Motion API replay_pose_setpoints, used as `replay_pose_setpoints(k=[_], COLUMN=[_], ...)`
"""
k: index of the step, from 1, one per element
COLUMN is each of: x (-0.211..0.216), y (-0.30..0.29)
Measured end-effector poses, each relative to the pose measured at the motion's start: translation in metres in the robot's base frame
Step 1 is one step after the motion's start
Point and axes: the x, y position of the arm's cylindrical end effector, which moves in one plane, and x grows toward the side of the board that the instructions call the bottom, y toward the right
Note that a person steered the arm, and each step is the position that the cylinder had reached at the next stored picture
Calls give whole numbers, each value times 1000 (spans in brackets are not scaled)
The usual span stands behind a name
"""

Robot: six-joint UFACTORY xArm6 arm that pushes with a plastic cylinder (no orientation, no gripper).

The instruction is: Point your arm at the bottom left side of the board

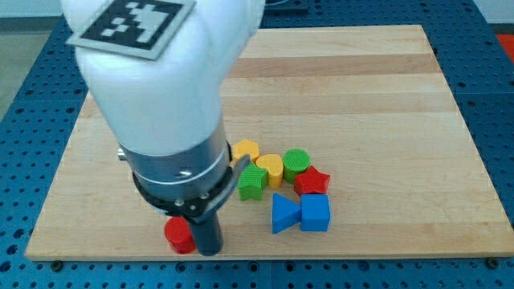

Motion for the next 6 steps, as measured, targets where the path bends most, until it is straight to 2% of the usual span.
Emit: replay_pose_setpoints(k=[2, 4, 6], x=[-95, -101, -92], y=[2, -19, -126])
